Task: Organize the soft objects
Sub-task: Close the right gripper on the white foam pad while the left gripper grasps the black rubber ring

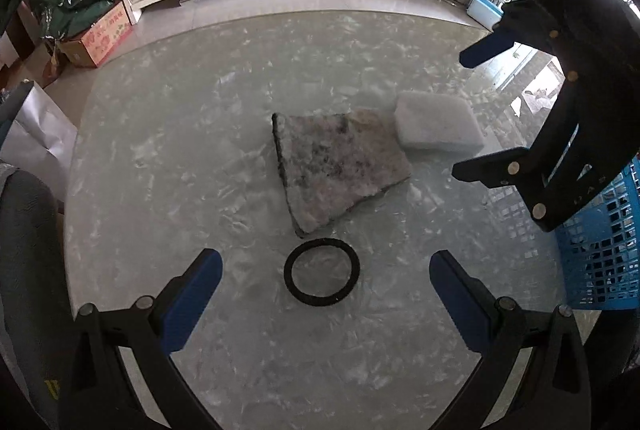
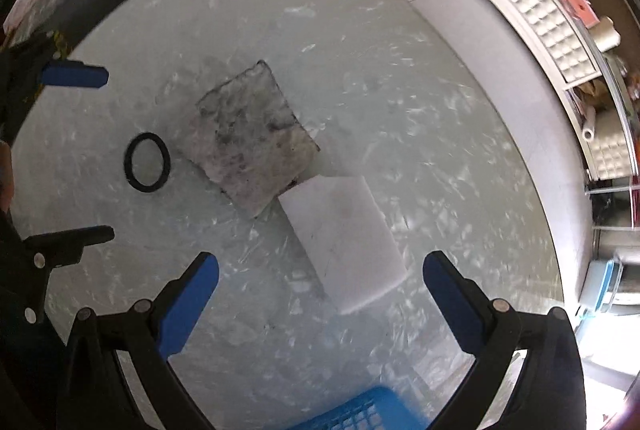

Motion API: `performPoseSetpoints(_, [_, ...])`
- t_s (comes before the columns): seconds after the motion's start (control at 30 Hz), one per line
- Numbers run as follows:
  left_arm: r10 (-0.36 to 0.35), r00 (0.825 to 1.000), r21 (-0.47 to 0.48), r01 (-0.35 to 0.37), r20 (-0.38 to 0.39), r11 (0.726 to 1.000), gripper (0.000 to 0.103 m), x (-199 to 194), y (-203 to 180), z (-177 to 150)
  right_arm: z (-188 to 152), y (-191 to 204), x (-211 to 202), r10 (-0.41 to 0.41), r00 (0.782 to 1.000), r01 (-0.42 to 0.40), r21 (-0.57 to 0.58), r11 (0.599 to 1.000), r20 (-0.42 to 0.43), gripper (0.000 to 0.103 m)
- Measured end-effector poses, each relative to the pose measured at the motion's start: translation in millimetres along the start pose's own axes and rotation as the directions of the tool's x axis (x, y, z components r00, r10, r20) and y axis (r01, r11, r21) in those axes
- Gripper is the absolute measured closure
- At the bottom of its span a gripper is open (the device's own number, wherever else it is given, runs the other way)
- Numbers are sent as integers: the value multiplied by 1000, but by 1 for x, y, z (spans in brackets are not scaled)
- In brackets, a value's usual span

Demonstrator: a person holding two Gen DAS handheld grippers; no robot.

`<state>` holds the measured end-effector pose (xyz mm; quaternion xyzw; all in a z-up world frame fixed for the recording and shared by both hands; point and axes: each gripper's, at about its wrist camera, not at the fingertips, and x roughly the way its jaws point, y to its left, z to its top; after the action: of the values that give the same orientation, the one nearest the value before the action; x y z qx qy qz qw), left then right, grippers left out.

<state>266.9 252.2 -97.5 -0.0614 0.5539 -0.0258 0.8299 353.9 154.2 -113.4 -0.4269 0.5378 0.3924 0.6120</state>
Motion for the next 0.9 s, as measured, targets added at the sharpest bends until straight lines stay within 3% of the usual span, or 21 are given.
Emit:
performPoseSetpoints(0.3, [-9, 1000, -10, 9, -11, 1000, 0, 21, 11, -3, 13, 0, 33, 5, 998, -14, -137, 990, -65, 1])
performPoseSetpoints(0.43, [-10, 1000, -6, 10, -12, 1000, 0, 26, 13, -7, 21, -8, 46, 45, 992, -61, -142, 988, -115, 2])
performPoseSetpoints(0.6, [-1, 1000, -7, 1, -23, 1000, 0, 37, 16, -8, 29, -19, 48, 41, 993, -61, -179, 982, -112, 2])
performPoseSetpoints(0.77, [0, 1000, -7, 0, -22, 1000, 0, 40, 19, -8, 37, -34, 57, 41, 988, -71, -199, 977, -148, 14])
performPoseSetpoints(0.9, [0, 1000, 4, 0, -26, 1000, 5, 38, 20, -10, 36, -27, 68, 35, 984, -75, -226, 971, -176, 16])
